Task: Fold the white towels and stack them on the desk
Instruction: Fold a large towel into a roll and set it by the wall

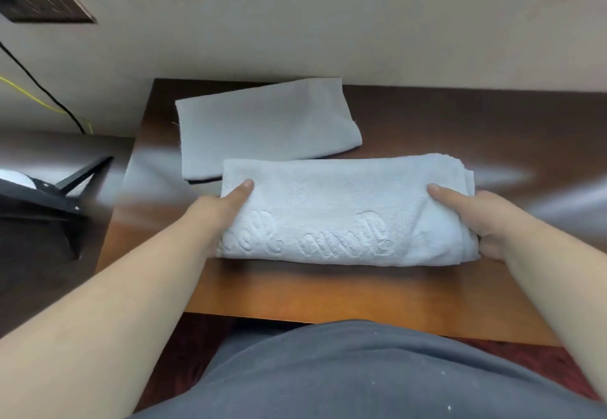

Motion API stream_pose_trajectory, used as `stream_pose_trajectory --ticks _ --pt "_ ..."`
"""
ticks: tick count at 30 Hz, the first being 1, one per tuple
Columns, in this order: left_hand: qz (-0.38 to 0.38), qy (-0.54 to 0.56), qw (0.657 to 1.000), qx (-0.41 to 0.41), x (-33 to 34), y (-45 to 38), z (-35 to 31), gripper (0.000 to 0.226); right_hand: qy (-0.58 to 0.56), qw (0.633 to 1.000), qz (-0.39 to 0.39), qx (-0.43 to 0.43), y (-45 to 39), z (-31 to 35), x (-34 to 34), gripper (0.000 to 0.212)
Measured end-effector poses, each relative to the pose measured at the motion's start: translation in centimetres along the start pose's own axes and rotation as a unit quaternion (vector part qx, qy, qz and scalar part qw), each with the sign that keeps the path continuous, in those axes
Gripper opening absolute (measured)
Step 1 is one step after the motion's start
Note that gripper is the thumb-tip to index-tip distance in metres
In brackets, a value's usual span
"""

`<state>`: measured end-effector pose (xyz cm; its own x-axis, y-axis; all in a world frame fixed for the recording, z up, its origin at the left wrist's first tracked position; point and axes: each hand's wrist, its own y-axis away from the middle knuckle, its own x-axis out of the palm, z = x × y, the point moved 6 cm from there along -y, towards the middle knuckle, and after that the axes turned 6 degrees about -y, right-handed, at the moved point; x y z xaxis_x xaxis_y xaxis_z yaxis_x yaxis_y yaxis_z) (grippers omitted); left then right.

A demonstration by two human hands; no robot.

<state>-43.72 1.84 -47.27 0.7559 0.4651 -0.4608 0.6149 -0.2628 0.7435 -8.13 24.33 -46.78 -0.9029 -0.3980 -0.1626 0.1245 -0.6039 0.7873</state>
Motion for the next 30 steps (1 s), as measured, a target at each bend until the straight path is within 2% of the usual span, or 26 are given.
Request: stream_pose_trajectory --ticks 3,6,12,16,19,21,23,26,30 --pt "0.105 0.081 0.99 -0.052 1.0 1.0 0.0 0.053 -0.02 0.996 0.051 0.067 0.3 0.2 0.6 0.065" --pt "0.157 0.167 0.973 0.004 1.3 1.7 -0.4 0.038 -0.053 0.992 0.092 0.061 0.9 0.3 1.2 0.06" --pt "0.125 0.205 0.964 0.116 -3.5 1.3 -2.9 0.029 -0.069 0.982 0.174 0.027 2.1 3.3 4.1 0.055" --pt "0.152 0.248 0.951 0.103 -9.2 -1.8 -6.3 0.034 -0.107 0.967 0.217 -0.073 2.0 11.2 9.4 0.049" --pt "0.141 0.305 0.939 0.079 -12.3 -5.0 -6.7 0.041 -0.096 0.961 0.243 -0.088 0.3 16.1 15.4 0.044" --pt "0.136 0.329 0.932 0.066 -13.4 -6.8 -6.5 0.047 -0.07 0.966 0.233 -0.092 -1.7 18.2 18.2 0.029" --pt "0.146 0.331 0.93 0.068 -13.3 -8.1 -7.0 0.043 -0.051 0.974 0.204 -0.079 -4.0 19.0 19.0 0.026" --pt "0.152 0.302 0.939 0.065 -11.4 -9.6 -8.3 0.04 -0.032 0.987 0.15 -0.049 -7.4 18.0 17.5 0.042" --pt "0.126 0.242 0.962 0.021 -8.7 -11.3 -8.6 0.05 -0.009 0.994 0.11 -0.025 -9.5 15.5 15.8 0.063"
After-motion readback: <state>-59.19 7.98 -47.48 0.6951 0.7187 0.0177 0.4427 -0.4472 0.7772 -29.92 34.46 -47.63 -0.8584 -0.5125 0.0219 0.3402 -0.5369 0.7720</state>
